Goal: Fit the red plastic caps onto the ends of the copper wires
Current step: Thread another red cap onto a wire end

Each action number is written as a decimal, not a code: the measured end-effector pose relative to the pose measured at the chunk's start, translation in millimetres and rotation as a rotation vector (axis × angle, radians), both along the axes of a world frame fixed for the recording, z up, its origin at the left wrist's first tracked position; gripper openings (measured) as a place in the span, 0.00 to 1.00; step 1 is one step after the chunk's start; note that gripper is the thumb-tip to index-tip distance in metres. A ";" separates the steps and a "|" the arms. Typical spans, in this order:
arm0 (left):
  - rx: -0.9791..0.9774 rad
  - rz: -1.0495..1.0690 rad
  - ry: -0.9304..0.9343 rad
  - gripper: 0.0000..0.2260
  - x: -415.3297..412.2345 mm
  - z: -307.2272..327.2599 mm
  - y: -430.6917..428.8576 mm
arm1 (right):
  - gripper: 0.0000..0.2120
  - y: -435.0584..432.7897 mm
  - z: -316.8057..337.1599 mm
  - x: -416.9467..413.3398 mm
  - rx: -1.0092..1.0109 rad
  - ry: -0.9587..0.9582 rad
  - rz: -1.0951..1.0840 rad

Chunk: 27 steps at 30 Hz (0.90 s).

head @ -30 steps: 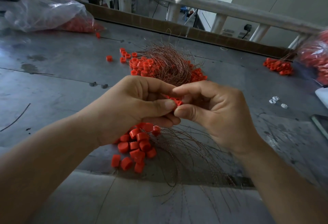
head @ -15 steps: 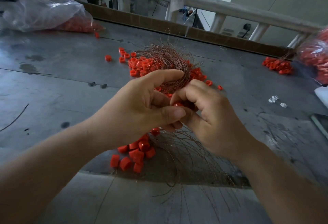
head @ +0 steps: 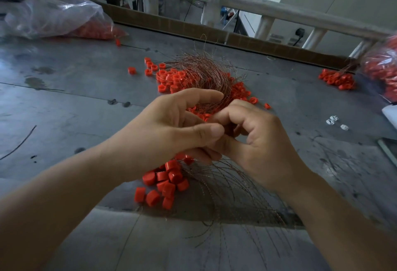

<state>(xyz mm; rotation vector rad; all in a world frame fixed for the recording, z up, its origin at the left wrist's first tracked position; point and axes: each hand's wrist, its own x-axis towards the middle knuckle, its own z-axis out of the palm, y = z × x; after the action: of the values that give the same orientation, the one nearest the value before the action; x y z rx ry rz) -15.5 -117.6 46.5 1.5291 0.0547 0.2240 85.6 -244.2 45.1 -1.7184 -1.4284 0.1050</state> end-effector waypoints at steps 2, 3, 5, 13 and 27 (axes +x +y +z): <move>-0.021 0.017 0.022 0.23 0.6 1.1 2.0 | 0.08 0.3 0.5 -0.9 0.022 0.024 0.003; -0.017 0.022 0.022 0.22 0.7 1.4 3.2 | 0.12 0.2 1.0 -0.5 0.026 0.032 0.001; -0.032 0.023 -0.002 0.19 -0.3 3.0 6.9 | 0.18 -0.3 3.6 0.6 0.003 0.083 0.007; -0.157 0.014 -0.108 0.17 -1.4 8.0 19.2 | 0.04 -2.5 7.4 4.3 0.053 0.168 0.001; 0.281 0.289 0.010 0.15 -4.7 8.2 38.0 | 0.10 -8.6 11.1 16.7 -0.051 -0.050 -0.162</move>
<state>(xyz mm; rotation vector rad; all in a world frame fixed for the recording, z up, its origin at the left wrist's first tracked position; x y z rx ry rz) -20.2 -79.6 54.7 1.8008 0.2626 0.4694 102.3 -252.8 56.2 -1.8833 -1.3264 0.0110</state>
